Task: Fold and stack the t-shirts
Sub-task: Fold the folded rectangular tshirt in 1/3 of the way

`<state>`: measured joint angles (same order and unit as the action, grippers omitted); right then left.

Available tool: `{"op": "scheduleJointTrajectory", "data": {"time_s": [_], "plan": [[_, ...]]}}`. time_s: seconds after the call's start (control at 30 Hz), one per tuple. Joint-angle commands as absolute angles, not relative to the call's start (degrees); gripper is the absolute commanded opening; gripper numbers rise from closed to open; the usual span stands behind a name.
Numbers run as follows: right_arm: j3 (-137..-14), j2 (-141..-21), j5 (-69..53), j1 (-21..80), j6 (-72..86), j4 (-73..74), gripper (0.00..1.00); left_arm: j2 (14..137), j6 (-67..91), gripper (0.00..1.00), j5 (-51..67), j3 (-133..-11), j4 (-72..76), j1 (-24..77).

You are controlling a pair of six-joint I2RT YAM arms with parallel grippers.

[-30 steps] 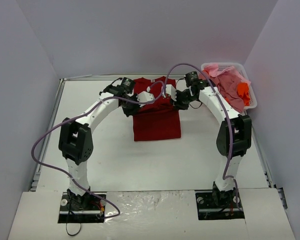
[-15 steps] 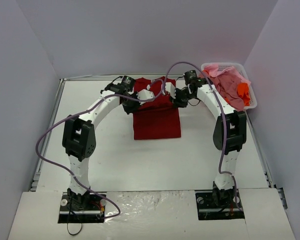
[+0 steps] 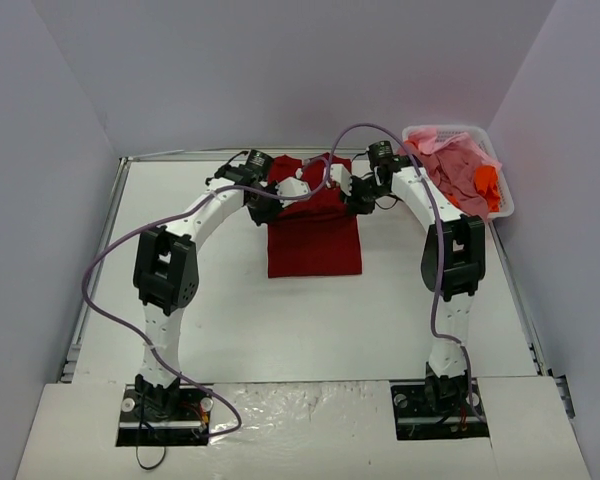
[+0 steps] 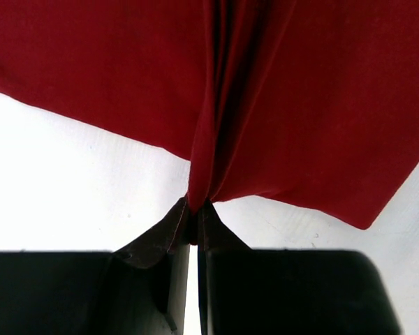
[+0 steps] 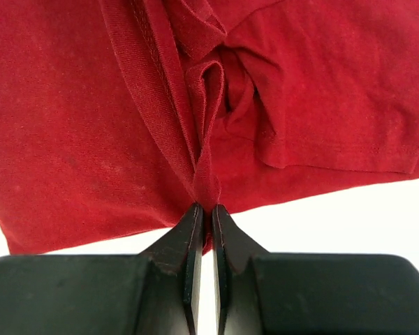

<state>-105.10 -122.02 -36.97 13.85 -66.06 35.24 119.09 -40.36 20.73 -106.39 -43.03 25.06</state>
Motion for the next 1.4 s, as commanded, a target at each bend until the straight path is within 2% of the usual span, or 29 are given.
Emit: {"op": "scheduleJointTrajectory", "data": {"time_s": [0.0, 0.33, 0.37, 0.4, 0.43, 0.57, 0.63, 0.67, 0.7, 1.0, 1.13, 1.37], "plan": [[-107.6, -122.7, -35.0, 13.4, -65.5, 36.5, 0.0, 119.2, -43.0, 0.03, 20.5, -109.5, -43.8, 25.1], [-108.6, -124.1, -34.5, 12.9, -65.1, 36.3, 0.0, 121.0, -42.7, 0.04, 19.8, -111.0, -42.8, 25.0], [-108.8, -124.4, -34.4, 12.9, -65.0, 36.3, 0.06, 121.0, -42.5, 0.04, 19.6, -110.9, -42.5, 25.0], [-109.2, -124.7, -34.3, 12.9, -64.8, 36.1, 0.07, 121.1, -42.5, 0.06, 19.6, -110.8, -42.2, 25.0], [-109.4, -125.0, -34.1, 12.9, -64.6, 36.0, 0.08, 121.3, -42.6, 0.08, 19.3, -110.9, -42.0, 25.0], [-111.0, -125.9, -33.4, 12.9, -64.2, 35.3, 0.32, 122.0, -43.1, 0.2, 18.0, -111.7, -41.5, 25.0], [-112.0, -126.7, -32.9, 12.9, -63.5, 35.2, 0.38, 122.0, -42.9, 0.26, 17.1, -112.1, -40.1, 25.0], [-113.0, -127.0, -32.6, 12.9, -63.4, 35.1, 0.42, 122.1, -43.3, 0.42, 16.9, -112.4, -40.2, 25.0], [-113.5, -127.3, -32.3, 12.9, -62.8, 35.0, 0.43, 122.3, -43.5, 0.47, 16.5, -112.8, -40.3, 25.0], [-110.7, -122.8, -32.0, 13.2, -61.5, 34.9, 0.44, 119.3, -41.9, 0.5, 14.3, -112.9, -38.8, 25.0], [-104.4, -117.3, -34.6, 13.1, -60.1, 34.8, 0.46, 113.0, -40.7, 0.5, 15.6, -104.8, -37.6, 25.0], [-87.6, -102.9, -34.9, 13.1, -54.5, 33.7, 0.43, 94.0, -37.9, 0.55, 11.3, -75.7, -26.0, 28.8]]}}
